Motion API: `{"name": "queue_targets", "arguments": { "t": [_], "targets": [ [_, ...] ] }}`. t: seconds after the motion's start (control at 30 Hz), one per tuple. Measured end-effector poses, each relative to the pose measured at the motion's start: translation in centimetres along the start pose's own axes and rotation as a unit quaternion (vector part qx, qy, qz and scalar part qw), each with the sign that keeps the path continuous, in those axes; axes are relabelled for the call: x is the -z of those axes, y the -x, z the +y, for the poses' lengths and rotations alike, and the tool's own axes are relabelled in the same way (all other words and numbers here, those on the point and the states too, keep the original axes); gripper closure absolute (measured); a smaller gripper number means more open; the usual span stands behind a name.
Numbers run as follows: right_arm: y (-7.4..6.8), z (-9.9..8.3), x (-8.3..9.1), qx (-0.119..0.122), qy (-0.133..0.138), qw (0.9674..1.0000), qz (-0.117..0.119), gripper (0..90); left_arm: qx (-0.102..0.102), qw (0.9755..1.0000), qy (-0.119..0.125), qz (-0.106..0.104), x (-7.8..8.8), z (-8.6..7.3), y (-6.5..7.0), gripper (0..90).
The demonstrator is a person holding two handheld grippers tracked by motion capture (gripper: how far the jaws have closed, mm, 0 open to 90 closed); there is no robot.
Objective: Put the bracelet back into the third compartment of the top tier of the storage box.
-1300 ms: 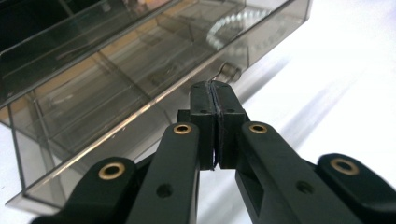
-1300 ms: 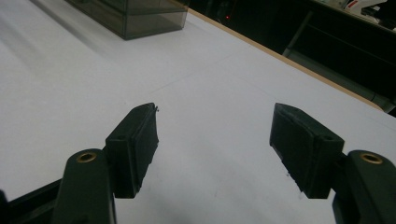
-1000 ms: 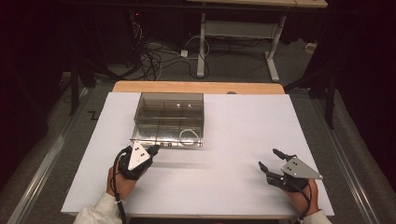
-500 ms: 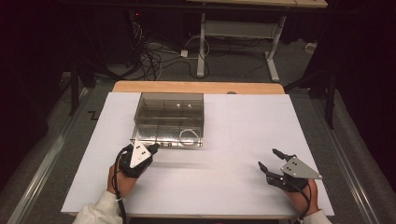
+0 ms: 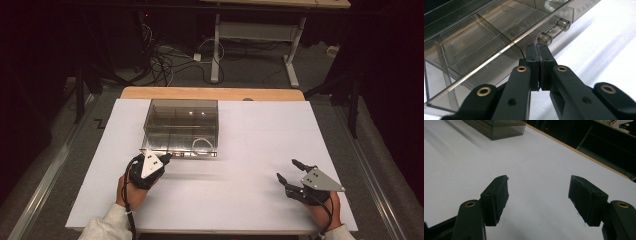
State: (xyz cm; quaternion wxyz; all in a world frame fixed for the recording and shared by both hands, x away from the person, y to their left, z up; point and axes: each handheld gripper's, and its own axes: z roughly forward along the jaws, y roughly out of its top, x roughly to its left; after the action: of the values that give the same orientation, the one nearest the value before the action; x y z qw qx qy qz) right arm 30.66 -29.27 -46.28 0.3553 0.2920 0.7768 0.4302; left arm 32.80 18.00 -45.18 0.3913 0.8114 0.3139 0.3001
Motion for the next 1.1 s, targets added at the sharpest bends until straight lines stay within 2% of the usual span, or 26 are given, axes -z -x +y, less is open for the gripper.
{"name": "queue_targets", "arguments": {
  "t": [0.3, 0.5, 0.8, 0.93, 1.1],
  "targets": [
    [-0.01, -0.01, -0.04, 0.0, 0.0, 1.0, 0.001, 32.5, -0.003, 1.0, -0.001, -0.002, -0.31, 0.06, 0.05, 86.1],
    [-0.02, -0.02, -0.02, 0.001, -0.001, 1.0, 0.001, 32.5, -0.007, 1.0, -0.002, 0.006, -0.12, 0.08, 0.05, 86.0],
    [0.13, 0.0, -0.26, -0.009, -0.003, 0.9999, -0.002, 32.5, 0.0, 1.0, 0.005, 0.0, -0.43, 0.06, -0.33, 86.1],
    [0.29, -0.14, -0.41, -0.01, -0.007, 0.9999, -0.003, 32.5, -0.002, 0.9999, 0.01, 0.005, -0.71, 0.09, -0.61, 86.1],
    [0.37, -0.2, -0.09, -0.013, -0.004, 0.9999, -0.005, 32.5, -0.002, 1.0, 0.003, 0.006, -0.9, 0.1, -0.35, 86.0]
  ]
}}
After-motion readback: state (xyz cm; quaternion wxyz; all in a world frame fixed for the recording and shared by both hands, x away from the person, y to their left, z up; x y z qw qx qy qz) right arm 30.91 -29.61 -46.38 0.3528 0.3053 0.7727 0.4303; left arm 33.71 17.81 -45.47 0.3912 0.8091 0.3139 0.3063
